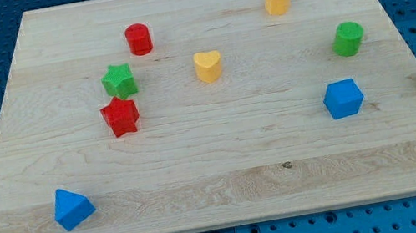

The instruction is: Slide the blue cube towards the bottom center

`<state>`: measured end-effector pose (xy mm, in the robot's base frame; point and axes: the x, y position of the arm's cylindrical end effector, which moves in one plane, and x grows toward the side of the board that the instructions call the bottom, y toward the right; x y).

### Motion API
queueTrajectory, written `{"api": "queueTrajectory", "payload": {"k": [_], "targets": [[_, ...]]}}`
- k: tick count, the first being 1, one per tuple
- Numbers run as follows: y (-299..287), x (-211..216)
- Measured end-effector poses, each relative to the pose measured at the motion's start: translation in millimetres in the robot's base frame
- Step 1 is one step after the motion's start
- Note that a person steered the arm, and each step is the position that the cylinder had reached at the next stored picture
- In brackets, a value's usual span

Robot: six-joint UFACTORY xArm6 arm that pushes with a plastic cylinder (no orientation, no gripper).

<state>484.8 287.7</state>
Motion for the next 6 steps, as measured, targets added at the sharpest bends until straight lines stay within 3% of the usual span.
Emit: {"api": "queueTrajectory", "payload": {"k": [3,4,6], "targets": [[-202,0],[-212,0],[-167,6]]}}
